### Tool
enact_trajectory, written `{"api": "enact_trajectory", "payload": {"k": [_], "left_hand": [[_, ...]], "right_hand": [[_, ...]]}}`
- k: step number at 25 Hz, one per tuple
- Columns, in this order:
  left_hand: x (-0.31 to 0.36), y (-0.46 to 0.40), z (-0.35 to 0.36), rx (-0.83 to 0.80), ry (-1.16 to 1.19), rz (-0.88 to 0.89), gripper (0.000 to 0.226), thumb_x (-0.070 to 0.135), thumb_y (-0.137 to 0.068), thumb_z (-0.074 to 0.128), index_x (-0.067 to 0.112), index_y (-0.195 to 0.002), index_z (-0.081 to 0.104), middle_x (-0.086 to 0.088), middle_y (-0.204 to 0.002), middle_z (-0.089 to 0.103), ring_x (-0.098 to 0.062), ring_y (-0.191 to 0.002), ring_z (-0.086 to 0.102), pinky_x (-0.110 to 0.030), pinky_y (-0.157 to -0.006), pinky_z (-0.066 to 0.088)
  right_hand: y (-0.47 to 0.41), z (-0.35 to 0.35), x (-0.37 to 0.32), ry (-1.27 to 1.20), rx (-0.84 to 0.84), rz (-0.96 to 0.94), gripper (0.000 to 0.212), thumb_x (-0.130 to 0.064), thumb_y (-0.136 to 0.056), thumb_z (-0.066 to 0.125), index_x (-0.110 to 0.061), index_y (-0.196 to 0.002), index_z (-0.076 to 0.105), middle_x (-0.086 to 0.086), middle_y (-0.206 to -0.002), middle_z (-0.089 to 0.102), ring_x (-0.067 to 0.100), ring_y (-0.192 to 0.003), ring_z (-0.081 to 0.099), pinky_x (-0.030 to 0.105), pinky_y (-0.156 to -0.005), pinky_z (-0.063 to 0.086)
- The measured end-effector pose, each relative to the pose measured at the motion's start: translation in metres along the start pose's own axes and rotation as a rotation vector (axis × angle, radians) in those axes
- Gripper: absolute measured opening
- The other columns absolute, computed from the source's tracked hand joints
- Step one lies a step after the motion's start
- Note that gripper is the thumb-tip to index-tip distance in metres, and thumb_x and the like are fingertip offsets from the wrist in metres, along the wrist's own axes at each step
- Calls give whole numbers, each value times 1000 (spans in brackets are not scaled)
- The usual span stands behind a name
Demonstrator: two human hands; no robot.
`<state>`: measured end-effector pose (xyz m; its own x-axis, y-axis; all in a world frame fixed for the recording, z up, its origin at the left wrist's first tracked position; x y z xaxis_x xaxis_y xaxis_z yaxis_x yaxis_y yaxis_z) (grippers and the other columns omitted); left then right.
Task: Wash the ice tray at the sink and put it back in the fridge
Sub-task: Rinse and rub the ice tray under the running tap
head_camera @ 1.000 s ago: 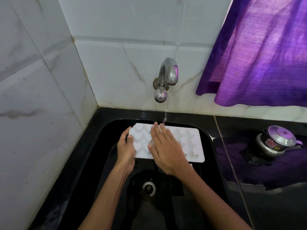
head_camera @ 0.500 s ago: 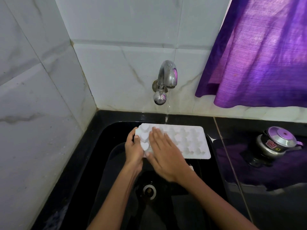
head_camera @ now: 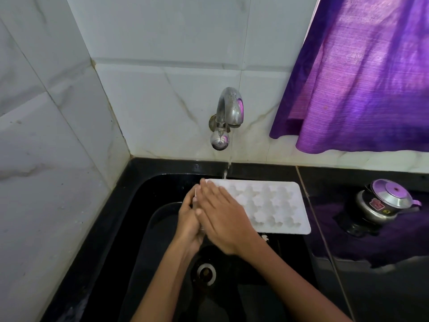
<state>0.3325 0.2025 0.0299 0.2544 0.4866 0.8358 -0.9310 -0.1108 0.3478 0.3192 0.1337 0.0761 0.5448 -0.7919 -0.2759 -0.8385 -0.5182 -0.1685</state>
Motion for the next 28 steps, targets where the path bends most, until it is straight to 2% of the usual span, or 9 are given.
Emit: {"api": "enact_trajectory", "payload": {"k": [3, 7, 10, 15, 18, 21, 24, 27, 28], "left_hand": [[4, -8, -20, 54, 121, -56, 33, 18, -101, 32, 24, -129, 48, -3, -112, 63, -20, -97, 64, -36, -74, 55], [0, -5, -10, -29, 128, -116, 34, 17, -102, 29, 24, -128, 48, -5, -119, 61, -25, -103, 61, -45, -82, 51], [-1, -5, -2, -66, 215, -148, 36, 17, -101, 30, 23, -132, 46, -8, -125, 58, -26, -105, 60, -43, -77, 54], [18, -14, -10, -6, 199, -98, 27, 20, -100, 36, 25, -120, 53, -8, -110, 64, -25, -97, 64, -36, -71, 57], [18, -16, -4, -35, 206, -109, 31, 18, -102, 27, 26, -120, 52, -5, -108, 63, -24, -96, 63, -40, -75, 55], [3, -9, 10, -81, 135, -137, 32, 17, -101, 31, 25, -125, 51, -7, -117, 62, -25, -100, 63, -38, -67, 58], [-3, -7, 15, -68, 126, -145, 31, 19, -100, 38, 26, -126, 52, -7, -119, 63, -24, -103, 64, -31, -62, 57], [1, -9, 5, -23, 138, -126, 30, 18, -99, 38, 26, -125, 51, -9, -115, 64, -23, -96, 65, -29, -61, 57], [2, -9, -1, -17, 129, -118, 31, 18, -100, 35, 26, -126, 50, -9, -117, 62, -24, -96, 64, -33, -62, 57]], "right_hand": [[29, 7, 1, 64, -28, -70, 66, -47, -94, -2, -14, -150, 11, 0, -157, 2, 14, -146, -3, 37, -118, -4], [10, 6, 36, 108, 48, 145, 74, -52, -92, -11, -12, -151, 9, 4, -159, 8, 22, -147, -1, 36, -116, -8], [-16, -3, 32, 132, 105, 192, 69, -46, -94, 0, -8, -150, 17, 9, -158, 16, 26, -147, 8, 36, -115, -5], [15, 3, -17, 202, 19, -182, 53, -37, -101, 17, -12, -146, 32, 4, -154, 29, 18, -144, 22, 38, -120, 11], [25, -6, 6, 288, 64, -73, 56, -39, -101, 11, -14, -142, 39, 3, -149, 40, 17, -139, 34, 38, -115, 27], [5, -17, 35, 292, 108, 161, 61, -40, -101, 7, -11, -139, 45, 7, -145, 46, 26, -136, 39, 45, -110, 26], [-3, -7, 21, 245, 37, 95, 56, -35, -101, 14, -8, -139, 44, 10, -147, 43, 26, -138, 37, 45, -111, 25], [23, -16, -5, -18, -89, -64, 53, -39, -102, 14, -16, -147, 30, -4, -155, 22, 7, -144, 17, 20, -115, 2], [31, -24, 1, -147, -103, -33, 49, -40, -102, 22, -20, -145, 35, -10, -153, 27, 2, -142, 21, 13, -113, 5]]}}
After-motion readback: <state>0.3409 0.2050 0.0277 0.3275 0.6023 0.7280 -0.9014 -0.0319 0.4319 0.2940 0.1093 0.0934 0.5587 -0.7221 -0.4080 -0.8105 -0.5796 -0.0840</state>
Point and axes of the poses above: each hand's wrist, its own y-axis away from the middle knuckle, its own z-axis out of the palm, x = y × z, the point moved 7 cm from there along -y, towards the middle knuckle
